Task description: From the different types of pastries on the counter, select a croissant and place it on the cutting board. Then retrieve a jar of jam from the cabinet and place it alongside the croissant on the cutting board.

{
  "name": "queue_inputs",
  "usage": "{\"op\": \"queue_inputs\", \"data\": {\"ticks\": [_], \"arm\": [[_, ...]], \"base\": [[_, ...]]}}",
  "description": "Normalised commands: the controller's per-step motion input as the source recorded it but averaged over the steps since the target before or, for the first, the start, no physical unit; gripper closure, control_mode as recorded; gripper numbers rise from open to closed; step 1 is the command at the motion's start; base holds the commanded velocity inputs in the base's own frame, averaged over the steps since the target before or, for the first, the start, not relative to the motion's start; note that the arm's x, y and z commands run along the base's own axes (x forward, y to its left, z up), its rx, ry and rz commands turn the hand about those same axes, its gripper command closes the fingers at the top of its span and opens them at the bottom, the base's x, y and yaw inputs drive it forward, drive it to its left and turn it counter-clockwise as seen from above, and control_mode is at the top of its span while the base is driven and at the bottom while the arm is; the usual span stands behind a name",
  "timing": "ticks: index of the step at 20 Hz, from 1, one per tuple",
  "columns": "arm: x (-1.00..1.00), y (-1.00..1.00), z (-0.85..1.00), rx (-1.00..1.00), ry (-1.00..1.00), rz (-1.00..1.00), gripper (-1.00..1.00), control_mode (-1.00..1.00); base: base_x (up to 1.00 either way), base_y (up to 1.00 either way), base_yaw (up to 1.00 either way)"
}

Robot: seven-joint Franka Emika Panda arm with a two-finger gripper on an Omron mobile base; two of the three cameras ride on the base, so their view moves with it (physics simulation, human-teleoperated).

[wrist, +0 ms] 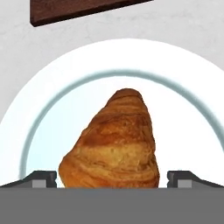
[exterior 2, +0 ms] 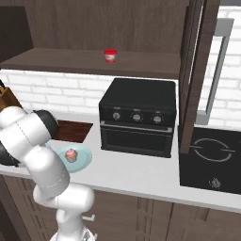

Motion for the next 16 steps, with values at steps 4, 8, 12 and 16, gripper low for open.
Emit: {"op": "queue_inputs", "data": {"ticks": [4, 8, 12, 16], "arm": [[0.04, 0.25, -0.29, 0.19, 0.0, 0.03, 1.0, -1.0], [0.01, 0.0, -0.02, 0.02, 0.0, 0.01, 1.0, -1.0], [0.0, 0.0, 0.0, 0.0, 0.0, 0.0, 1.0, -1.0], [0.0, 0.0, 0.11, 0.0, 0.0, 0.0, 1.0, -1.0]], "base": [[0.0, 0.0, 0.0], [0.0, 0.0, 0.0], [0.0, 0.0, 0.0], [0.0, 0.0, 0.0]]}}
